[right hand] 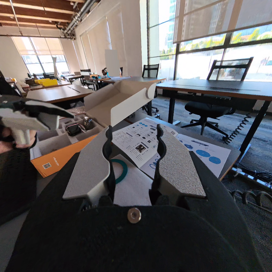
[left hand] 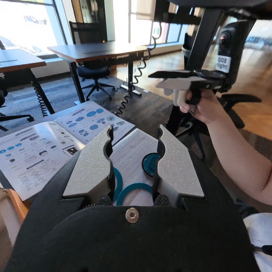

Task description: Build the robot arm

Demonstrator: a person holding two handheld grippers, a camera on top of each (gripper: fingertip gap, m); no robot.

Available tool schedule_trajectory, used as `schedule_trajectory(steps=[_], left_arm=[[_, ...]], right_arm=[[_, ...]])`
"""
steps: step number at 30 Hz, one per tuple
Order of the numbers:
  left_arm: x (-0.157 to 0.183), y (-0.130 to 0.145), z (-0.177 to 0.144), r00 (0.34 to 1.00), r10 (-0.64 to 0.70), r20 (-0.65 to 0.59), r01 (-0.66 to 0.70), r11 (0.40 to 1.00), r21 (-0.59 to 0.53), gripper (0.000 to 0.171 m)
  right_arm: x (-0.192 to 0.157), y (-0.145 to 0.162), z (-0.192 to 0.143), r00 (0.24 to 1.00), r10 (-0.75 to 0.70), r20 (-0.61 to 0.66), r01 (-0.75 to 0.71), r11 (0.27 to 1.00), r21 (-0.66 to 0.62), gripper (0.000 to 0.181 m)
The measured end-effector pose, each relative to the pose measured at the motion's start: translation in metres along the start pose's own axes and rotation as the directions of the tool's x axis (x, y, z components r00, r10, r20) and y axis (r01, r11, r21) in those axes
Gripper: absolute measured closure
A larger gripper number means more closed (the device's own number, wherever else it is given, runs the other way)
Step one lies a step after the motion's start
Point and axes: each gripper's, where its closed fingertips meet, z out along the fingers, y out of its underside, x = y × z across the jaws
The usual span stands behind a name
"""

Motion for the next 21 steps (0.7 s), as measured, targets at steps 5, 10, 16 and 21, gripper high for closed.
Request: schedule_trajectory(steps=[5,10,16,21], left_arm=[[-0.005,0.031,0.004,0.996,0.07,0.054,-0.062,0.987,-0.148,0.103],[0.022,0.111,0.003,0.991,-0.13,0.041,0.134,0.982,-0.133,0.103],[0.047,0.125,0.042,0.977,-0.204,0.069,0.202,0.979,0.038,0.103],[0.036,0.113,0.071,0.969,-0.207,0.134,0.196,0.976,0.089,0.104]], right_arm=[[-0.029,0.05,-0.04,0.999,-0.031,0.034,0.029,0.999,0.041,0.116],[-0.029,0.105,-0.088,0.989,0.018,-0.149,0.003,0.991,0.137,0.132],[-0.022,0.132,-0.081,0.983,0.077,-0.168,-0.05,0.987,0.156,0.138],[-0.012,0.147,-0.062,0.981,0.108,-0.162,-0.095,0.991,0.089,0.151]])
